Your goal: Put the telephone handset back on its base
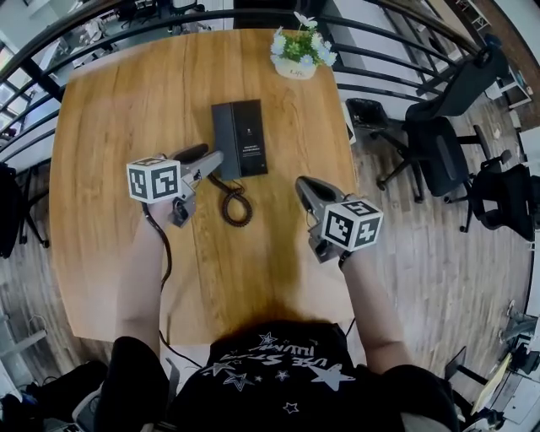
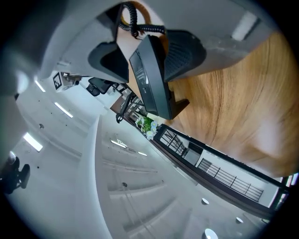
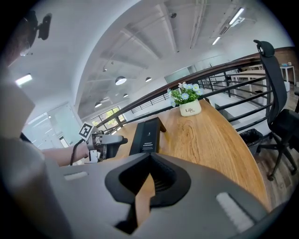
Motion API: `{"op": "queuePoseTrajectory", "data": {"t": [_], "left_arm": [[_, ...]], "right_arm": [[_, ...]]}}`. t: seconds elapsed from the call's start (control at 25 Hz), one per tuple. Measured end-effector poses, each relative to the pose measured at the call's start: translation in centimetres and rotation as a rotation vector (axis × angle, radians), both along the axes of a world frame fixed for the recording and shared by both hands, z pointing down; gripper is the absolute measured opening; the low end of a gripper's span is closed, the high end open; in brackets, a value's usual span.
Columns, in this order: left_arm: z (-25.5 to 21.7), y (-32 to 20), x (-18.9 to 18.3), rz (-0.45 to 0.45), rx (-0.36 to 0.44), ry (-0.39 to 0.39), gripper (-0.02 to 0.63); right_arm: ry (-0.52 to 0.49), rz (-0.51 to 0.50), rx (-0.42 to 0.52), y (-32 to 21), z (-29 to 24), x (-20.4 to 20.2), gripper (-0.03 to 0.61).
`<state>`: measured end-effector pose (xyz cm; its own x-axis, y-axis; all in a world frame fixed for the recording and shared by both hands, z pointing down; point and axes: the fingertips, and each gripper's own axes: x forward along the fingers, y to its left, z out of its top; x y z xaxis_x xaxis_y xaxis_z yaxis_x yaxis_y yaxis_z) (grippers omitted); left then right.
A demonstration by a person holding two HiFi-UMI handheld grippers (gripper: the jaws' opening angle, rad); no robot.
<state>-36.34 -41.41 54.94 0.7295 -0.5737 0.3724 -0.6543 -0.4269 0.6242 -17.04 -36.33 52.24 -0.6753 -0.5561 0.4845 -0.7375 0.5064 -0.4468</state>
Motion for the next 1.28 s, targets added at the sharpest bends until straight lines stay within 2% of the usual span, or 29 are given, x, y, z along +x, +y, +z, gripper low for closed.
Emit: {"op": "queuePoseTrajectory", "data": {"t": [0.32, 0.52, 0.72, 0.84, 1.0, 1.28], "left_arm": [[-2.9, 8.1, 0.1, -0.047, 0.062, -0.046, 0.235], [-4.3, 13.8, 0.8, -0.122, 0.113, -0.115, 0.235], [-6.5, 17.6, 1.1, -0.259, 0.107, -0.063, 0.235], [-8.0, 19.0, 1.5, -0.326, 0.131, -0.066, 0.228], [-9.4, 20.8, 4.2, -0.34, 0.154, -0.099, 0.221], [-9.9, 24.1, 11.2, -0.323, 0.191, -0.148, 0.211]], "right_arm": [[-0.026, -0.035, 0.042, 2.6, -2.7, -0.2, 0.0], [-0.042, -0.09, 0.064, 4.5, -3.9, -0.5, 0.0], [-0.065, -0.131, 0.087, 6.0, -5.5, 0.1, 0.0], [-0.08, -0.153, 0.103, 6.9, -6.6, 0.8, 0.0], [-0.106, -0.185, 0.111, 8.0, -7.4, 2.3, 0.0], [-0.129, -0.263, 0.132, 10.1, -8.0, 5.7, 0.0]]}}
